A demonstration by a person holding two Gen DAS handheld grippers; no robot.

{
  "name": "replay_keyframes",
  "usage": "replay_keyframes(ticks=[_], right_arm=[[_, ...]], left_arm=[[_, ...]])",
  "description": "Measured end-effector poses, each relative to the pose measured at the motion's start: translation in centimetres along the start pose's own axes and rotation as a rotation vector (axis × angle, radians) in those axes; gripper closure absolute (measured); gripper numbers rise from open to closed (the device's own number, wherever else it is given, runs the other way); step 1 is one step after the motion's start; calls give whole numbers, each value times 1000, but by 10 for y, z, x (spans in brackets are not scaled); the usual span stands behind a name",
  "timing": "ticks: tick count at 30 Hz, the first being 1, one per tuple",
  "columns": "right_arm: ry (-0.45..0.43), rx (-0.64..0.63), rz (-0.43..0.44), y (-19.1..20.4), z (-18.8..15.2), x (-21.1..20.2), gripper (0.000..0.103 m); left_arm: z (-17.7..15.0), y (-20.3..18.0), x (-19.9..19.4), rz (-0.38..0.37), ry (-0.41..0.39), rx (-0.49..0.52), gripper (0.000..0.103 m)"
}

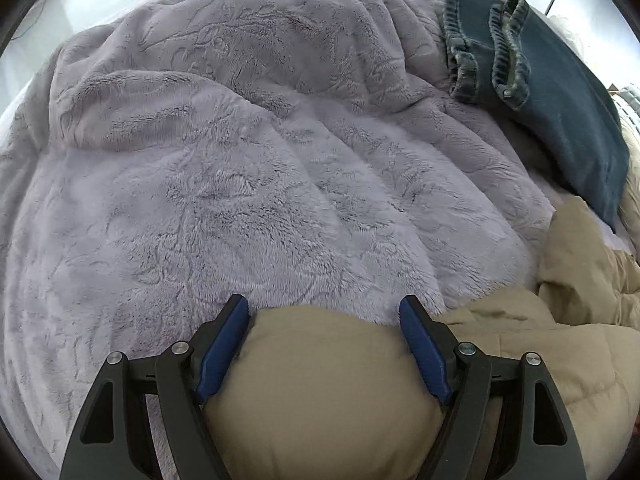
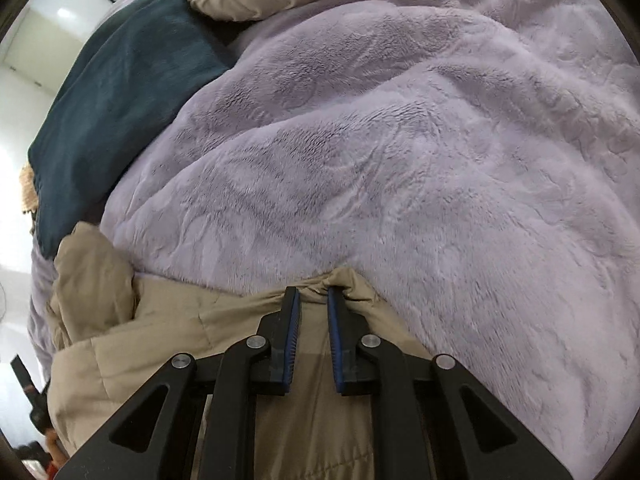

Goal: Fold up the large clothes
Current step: 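Open both tools to release the hem and withdraw from the coat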

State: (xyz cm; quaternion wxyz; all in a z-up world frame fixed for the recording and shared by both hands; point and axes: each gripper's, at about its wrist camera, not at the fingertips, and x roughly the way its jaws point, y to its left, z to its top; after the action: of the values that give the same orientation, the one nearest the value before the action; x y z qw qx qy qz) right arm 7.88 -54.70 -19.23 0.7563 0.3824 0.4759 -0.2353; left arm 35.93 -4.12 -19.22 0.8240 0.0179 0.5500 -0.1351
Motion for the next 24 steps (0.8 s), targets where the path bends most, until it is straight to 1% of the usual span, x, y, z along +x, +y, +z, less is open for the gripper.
replay_keyframes(ticks=[2,3,5,8,12,14,17,19,20,22,24], right_arm=[[-4,0,-1,1,2,-4,88],[-8,1,4,2,5,-5,85],[-34,13,19,2,4,-19,84],[-52,28,45,0,-3,-39,79],[-79,32,63,-4,-24,-70,75],[-82,12,64,-5,-40,-86,75],[-82,-7,65,7,-63,-100,69],[-83,5,76,5,-79,-110,67],[-80,17,91,3,-88,-115,66],[-65,39,122,0,-106,-122,60],[-51,53,152,-4,-119,-127,53]], left_arm=[[0,-2,-5,20,-4,11,24],[0,-2,-11,31,-11,15,24],[0,-2,-26,54,-27,17,24],[-10,3,-59,59,-58,24,24],[-33,6,-98,68,-73,45,24],[-51,7,-117,75,-70,51,24],[-73,14,-140,58,-64,39,24],[-90,17,-151,50,-52,26,24],[-92,16,-150,42,-46,21,24],[-110,17,-158,28,-25,17,24],[-128,13,-164,21,-4,37,24]])
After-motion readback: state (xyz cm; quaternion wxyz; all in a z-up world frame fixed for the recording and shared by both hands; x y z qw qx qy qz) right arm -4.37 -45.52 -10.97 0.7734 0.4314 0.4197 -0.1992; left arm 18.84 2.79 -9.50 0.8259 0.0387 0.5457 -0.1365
